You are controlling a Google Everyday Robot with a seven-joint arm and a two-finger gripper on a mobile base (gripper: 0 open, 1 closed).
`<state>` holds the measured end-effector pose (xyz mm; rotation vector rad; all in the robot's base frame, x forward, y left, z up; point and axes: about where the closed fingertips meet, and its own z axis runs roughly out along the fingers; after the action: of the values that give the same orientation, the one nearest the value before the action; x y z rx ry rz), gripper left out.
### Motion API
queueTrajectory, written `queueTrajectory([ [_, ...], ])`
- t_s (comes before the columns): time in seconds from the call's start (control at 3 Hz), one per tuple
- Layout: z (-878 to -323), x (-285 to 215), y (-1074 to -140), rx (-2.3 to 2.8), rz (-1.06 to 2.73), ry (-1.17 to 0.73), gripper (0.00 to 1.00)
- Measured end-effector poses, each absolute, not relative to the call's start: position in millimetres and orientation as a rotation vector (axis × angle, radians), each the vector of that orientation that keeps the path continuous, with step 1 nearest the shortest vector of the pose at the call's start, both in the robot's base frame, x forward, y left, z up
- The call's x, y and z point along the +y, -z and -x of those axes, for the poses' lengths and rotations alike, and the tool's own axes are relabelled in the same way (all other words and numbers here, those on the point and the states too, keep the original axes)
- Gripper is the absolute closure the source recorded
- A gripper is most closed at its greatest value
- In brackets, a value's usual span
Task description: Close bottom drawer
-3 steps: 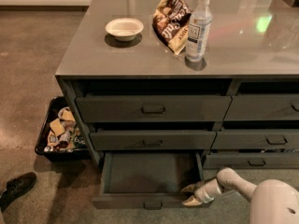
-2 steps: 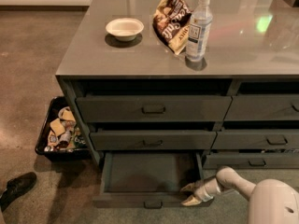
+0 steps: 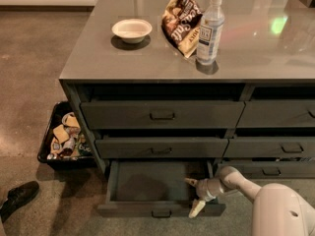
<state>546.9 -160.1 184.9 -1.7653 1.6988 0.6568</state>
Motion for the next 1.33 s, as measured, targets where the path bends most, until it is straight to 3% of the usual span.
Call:
queueTrajectory([
  [0.33,-566,-149,-194,1.677,1.763,-0.622,0.0],
  [0.67,-581,-142,-196,1.675,1.754,-0.603,0.19],
  [1.33,-589,-140,-201,1.676,1.741,-0.59,0.65],
])
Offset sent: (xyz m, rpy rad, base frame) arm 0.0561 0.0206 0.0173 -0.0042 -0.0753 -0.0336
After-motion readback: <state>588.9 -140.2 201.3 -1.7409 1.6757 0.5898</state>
